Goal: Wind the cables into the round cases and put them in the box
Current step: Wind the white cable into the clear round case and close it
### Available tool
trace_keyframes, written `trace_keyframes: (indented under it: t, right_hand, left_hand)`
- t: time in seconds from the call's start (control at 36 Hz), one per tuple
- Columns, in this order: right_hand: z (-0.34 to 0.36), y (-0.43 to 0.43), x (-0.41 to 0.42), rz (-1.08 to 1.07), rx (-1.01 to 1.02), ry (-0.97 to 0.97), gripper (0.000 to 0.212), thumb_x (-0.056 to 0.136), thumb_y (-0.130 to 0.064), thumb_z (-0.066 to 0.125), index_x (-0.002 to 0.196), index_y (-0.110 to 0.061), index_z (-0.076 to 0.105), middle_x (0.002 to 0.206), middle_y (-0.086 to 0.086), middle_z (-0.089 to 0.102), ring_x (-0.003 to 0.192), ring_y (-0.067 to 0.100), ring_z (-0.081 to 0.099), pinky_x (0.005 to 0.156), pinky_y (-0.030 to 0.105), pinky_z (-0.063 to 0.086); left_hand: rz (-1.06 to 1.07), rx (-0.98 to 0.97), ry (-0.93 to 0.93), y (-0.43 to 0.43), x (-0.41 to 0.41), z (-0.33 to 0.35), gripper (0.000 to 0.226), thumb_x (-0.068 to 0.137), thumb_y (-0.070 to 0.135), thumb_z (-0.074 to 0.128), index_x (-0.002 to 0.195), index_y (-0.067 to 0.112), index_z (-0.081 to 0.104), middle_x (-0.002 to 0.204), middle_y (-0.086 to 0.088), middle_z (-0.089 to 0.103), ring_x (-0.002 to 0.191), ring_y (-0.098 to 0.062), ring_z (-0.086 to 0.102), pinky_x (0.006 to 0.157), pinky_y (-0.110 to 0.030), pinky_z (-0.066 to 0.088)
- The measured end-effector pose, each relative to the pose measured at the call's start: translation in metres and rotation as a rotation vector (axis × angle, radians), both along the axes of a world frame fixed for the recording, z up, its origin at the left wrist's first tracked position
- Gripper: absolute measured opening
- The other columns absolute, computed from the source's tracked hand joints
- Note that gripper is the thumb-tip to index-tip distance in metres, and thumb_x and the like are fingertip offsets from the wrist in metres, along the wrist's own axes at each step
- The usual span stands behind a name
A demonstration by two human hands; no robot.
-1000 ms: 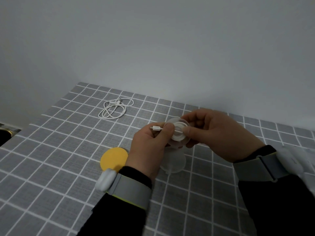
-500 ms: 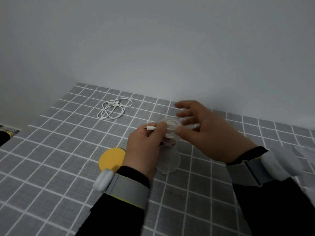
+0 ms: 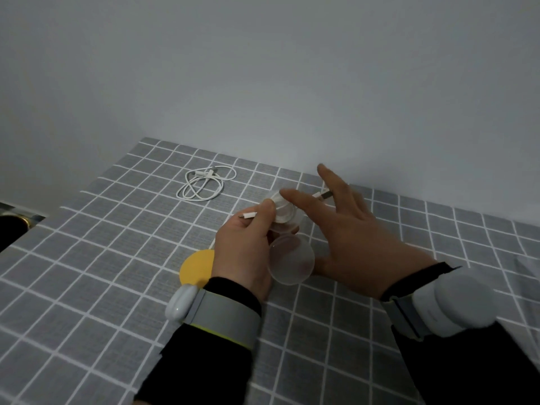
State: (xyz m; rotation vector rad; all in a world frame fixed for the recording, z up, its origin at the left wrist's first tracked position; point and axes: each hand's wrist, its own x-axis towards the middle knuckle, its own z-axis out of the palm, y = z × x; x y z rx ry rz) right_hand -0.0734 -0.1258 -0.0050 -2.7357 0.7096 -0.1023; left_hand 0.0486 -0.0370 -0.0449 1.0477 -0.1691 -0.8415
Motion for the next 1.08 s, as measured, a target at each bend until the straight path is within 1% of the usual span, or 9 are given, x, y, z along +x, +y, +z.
trace_keyframes:
  t: [0.14, 0.28, 0.39, 0.5, 0.58, 0.69, 0.86, 0.94, 1.08]
  right_hand:
    - [-0.004, -0.002, 0.000, 0.016, 0.060, -0.119, 0.078, 0.073, -0.057, 0.073, 0.137, -0.065, 0.029, 0.160, -0.014, -0.023, 0.152, 0.024, -0.002, 0.118, 0.046, 0.023]
    - [-0.011, -0.009, 0.000, 0.029, 0.163, -0.232, 0.071, 0.061, -0.071, 0.068, 0.126, -0.064, 0.038, 0.160, -0.017, -0.004, 0.150, 0.023, 0.013, 0.117, 0.049, 0.029]
    - [-0.016, -0.014, 0.000, 0.014, 0.271, -0.360, 0.061, 0.061, -0.074, 0.066, 0.118, -0.061, 0.048, 0.156, -0.015, 0.015, 0.147, 0.017, 0.022, 0.114, 0.045, 0.033]
    - [-0.019, -0.015, 0.004, -0.004, 0.270, -0.523, 0.038, 0.077, -0.062, 0.062, 0.111, -0.044, 0.057, 0.134, -0.009, 0.047, 0.129, 0.005, 0.045, 0.104, 0.031, 0.041]
    - [-0.018, -0.015, 0.005, -0.068, 0.308, -0.572, 0.034, 0.080, -0.054, 0.066, 0.107, -0.034, 0.060, 0.112, -0.019, 0.061, 0.111, 0.002, 0.057, 0.096, 0.033, 0.048]
    - [-0.016, -0.015, 0.004, -0.130, 0.334, -0.596, 0.032, 0.077, -0.060, 0.062, 0.099, -0.038, 0.058, 0.100, -0.019, 0.066, 0.102, 0.000, 0.062, 0.089, 0.035, 0.052]
    - [-0.015, -0.014, 0.006, -0.187, 0.380, -0.609, 0.030, 0.081, -0.044, 0.074, 0.106, -0.036, 0.060, 0.094, -0.011, 0.068, 0.089, 0.000, 0.064, 0.081, 0.029, 0.055]
    - [-0.014, -0.013, 0.006, -0.195, 0.397, -0.632, 0.037, 0.079, -0.050, 0.071, 0.111, -0.033, 0.064, 0.093, -0.010, 0.068, 0.085, 0.002, 0.065, 0.079, 0.030, 0.056]
    - [-0.016, -0.014, 0.007, -0.204, 0.376, -0.660, 0.027, 0.082, -0.045, 0.073, 0.106, -0.032, 0.071, 0.086, -0.008, 0.071, 0.081, 0.008, 0.068, 0.075, 0.034, 0.058]
  left_hand:
    - [-0.022, 0.010, -0.030, 0.001, 0.000, -0.001, 0.022, 0.099, 0.017, 0.056, 0.099, 0.001, 0.071, 0.088, -0.020, 0.072, 0.079, -0.029, 0.070, 0.073, -0.038, 0.058]
    - [-0.044, -0.017, -0.004, 0.001, -0.001, 0.001, 0.024, 0.098, 0.017, 0.056, 0.105, -0.002, 0.068, 0.090, -0.020, 0.071, 0.082, -0.030, 0.069, 0.079, -0.044, 0.055]
    - [-0.093, -0.057, 0.040, 0.001, -0.001, 0.004, 0.023, 0.099, 0.017, 0.055, 0.106, 0.000, 0.069, 0.091, -0.018, 0.073, 0.075, -0.026, 0.071, 0.060, -0.034, 0.058]
    - [-0.129, -0.040, 0.038, 0.000, 0.000, 0.004, 0.017, 0.097, 0.018, 0.057, 0.103, 0.007, 0.069, 0.092, -0.015, 0.074, 0.079, -0.025, 0.070, 0.068, -0.039, 0.061]
    - [-0.144, -0.041, 0.025, 0.001, 0.001, 0.003, 0.016, 0.097, 0.020, 0.057, 0.102, 0.012, 0.070, 0.095, -0.013, 0.074, 0.082, -0.023, 0.069, 0.074, -0.044, 0.059]
    - [-0.169, -0.049, -0.003, 0.001, 0.001, 0.002, 0.023, 0.097, 0.022, 0.057, 0.113, 0.010, 0.068, 0.096, -0.009, 0.073, 0.082, -0.020, 0.069, 0.073, -0.044, 0.059]
    - [-0.199, -0.066, 0.028, 0.001, -0.002, 0.005, 0.025, 0.093, 0.024, 0.060, 0.111, 0.012, 0.070, 0.101, -0.013, 0.072, 0.087, -0.026, 0.066, 0.072, -0.045, 0.058]
    - [-0.230, -0.099, 0.050, 0.001, -0.003, 0.005, 0.042, 0.082, 0.036, 0.063, 0.114, 0.010, 0.069, 0.107, -0.015, 0.071, 0.091, -0.028, 0.067, 0.073, -0.047, 0.059]
    - [-0.297, -0.129, 0.055, 0.002, -0.002, 0.003, 0.076, 0.077, 0.061, 0.060, 0.126, 0.003, 0.062, 0.117, -0.023, 0.069, 0.096, -0.030, 0.070, 0.070, -0.043, 0.060]
